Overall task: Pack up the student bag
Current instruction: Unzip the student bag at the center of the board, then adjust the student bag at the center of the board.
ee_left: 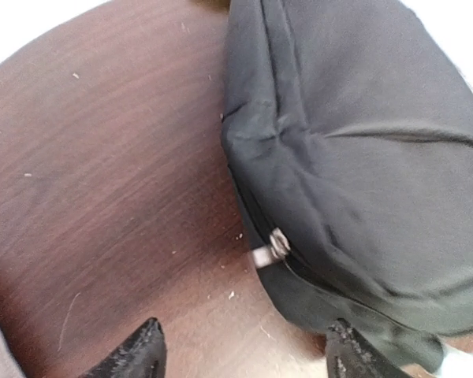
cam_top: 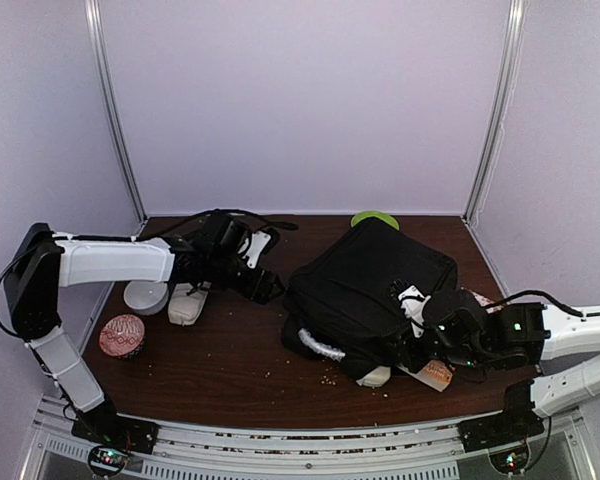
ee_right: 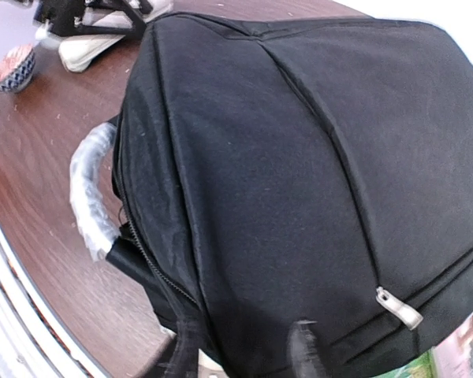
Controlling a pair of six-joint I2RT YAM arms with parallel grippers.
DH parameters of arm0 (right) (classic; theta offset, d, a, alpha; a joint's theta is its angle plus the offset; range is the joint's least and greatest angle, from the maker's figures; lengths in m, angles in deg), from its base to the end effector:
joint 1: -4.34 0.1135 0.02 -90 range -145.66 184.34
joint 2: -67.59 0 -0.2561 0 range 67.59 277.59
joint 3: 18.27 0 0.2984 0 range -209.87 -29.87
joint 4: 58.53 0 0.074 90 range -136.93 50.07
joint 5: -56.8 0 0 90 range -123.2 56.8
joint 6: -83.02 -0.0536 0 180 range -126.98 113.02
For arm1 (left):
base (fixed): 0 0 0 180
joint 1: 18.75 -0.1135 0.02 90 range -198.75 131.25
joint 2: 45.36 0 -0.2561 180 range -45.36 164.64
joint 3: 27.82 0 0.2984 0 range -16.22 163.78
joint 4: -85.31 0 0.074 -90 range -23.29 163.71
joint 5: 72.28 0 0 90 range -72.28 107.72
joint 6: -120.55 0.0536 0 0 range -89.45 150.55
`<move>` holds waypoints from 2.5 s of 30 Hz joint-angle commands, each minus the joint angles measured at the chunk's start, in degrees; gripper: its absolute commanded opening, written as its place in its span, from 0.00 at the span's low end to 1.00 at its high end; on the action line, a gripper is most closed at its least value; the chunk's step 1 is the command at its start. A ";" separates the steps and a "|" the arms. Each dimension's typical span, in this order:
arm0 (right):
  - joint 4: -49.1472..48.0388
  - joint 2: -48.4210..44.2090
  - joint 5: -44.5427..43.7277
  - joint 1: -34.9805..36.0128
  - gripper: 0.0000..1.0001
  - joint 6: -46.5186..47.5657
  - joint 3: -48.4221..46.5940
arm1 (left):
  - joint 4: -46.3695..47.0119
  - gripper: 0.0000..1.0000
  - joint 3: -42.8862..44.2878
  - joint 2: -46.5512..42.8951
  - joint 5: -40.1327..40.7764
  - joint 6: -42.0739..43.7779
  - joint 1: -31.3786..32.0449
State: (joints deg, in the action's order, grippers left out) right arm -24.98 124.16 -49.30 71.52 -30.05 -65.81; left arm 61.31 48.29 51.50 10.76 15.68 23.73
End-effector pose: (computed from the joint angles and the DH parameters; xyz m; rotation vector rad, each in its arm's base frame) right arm 0.1169 0.2394 0.1955 -0.7389 2.2081 0.4914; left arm 0.3053 -0.2884 0.1725 0.6406 2.3485 -0.6165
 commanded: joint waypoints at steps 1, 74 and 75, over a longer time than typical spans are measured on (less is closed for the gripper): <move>1.16 -2.16 1.25 0.27 0.47 -0.53 -1.24 | 0.59 0.77 -1.98 -7.22 2.10 0.03 -0.29; -18.28 16.64 20.87 -49.62 0.81 -36.99 3.99 | 16.16 0.00 -0.74 -4.24 3.14 -21.69 7.42; -19.76 17.66 22.13 -49.80 0.80 -37.42 4.09 | 16.08 0.00 -0.85 -4.37 3.32 -21.53 7.56</move>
State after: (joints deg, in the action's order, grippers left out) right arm -38.03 139.11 -29.65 22.67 -64.06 -62.07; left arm 71.08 46.35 48.94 13.05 -6.22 30.14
